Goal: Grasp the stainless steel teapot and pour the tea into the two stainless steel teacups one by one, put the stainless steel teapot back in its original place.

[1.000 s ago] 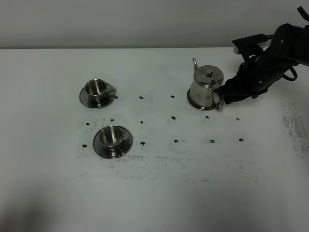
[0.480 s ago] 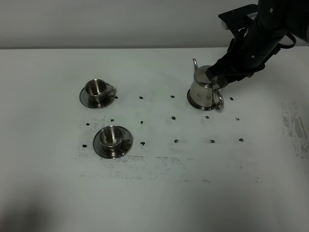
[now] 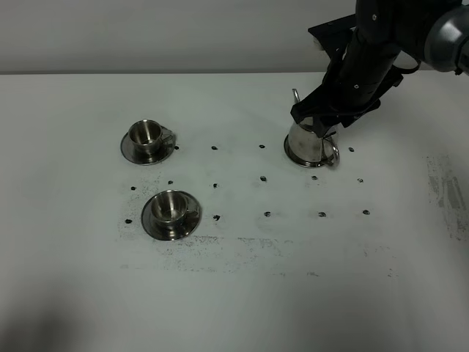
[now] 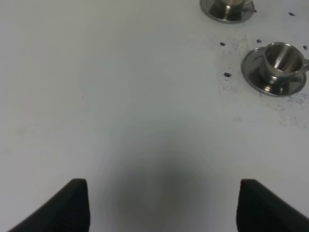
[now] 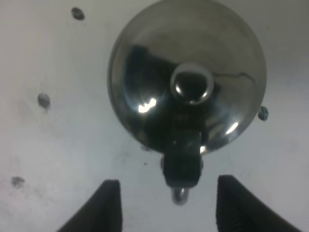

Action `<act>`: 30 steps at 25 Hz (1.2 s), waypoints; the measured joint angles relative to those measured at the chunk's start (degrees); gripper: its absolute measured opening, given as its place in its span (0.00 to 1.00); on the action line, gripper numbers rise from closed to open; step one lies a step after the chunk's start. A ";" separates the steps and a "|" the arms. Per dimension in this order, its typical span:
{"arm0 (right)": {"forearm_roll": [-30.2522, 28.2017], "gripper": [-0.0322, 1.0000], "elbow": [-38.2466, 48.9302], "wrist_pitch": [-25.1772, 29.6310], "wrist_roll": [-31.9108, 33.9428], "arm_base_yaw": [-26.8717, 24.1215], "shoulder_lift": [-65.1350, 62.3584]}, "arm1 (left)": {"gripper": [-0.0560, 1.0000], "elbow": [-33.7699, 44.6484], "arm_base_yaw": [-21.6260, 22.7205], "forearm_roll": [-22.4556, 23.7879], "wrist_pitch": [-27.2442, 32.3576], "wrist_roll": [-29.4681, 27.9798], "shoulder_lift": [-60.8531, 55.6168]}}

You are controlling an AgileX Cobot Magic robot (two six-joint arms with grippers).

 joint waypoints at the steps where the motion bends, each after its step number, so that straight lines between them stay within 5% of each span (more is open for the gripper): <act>1: -0.42 0.45 -0.50 0.17 0.23 0.16 0.48 | 0.64 0.00 0.00 0.00 0.00 0.00 0.00; 30: -4.28 0.43 -1.28 -2.87 0.76 0.43 5.80 | 0.64 0.00 0.00 0.00 0.00 0.00 0.00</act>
